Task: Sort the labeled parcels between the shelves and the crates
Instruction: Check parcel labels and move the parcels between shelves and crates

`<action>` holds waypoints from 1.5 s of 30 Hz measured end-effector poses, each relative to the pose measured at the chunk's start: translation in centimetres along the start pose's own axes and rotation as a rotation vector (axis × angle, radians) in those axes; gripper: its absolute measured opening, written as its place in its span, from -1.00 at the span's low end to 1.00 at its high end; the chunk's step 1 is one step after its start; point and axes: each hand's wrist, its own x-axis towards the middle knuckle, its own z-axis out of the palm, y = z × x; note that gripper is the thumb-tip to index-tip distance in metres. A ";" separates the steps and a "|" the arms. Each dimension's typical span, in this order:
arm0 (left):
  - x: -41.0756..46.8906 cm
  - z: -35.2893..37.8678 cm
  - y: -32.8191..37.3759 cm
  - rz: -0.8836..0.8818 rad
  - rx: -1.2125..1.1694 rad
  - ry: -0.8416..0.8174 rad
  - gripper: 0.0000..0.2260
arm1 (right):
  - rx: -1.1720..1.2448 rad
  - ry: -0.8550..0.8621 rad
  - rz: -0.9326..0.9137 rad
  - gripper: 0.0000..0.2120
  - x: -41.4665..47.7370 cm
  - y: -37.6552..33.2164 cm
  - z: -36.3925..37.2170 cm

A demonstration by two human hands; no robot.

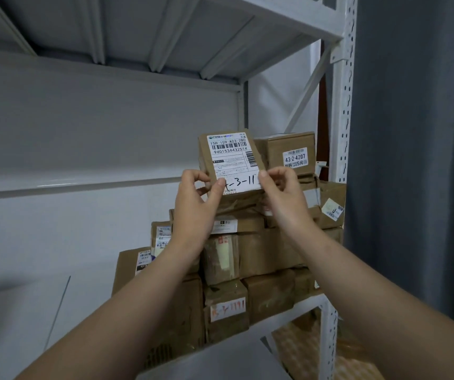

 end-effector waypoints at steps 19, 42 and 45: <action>-5.7 -11.0 0.9 0.182 0.027 0.086 -0.61 | 0.187 -0.263 -0.162 -0.73 -7.5 -2.2 7.1; -20.8 -32.9 -3.8 -0.226 0.912 0.109 -0.58 | 0.028 -0.697 0.054 -0.70 -24.7 6.0 27.1; -20.8 -34.6 -4.5 -0.267 0.964 0.103 -0.68 | -0.087 -0.737 0.042 -0.76 -26.0 6.8 28.6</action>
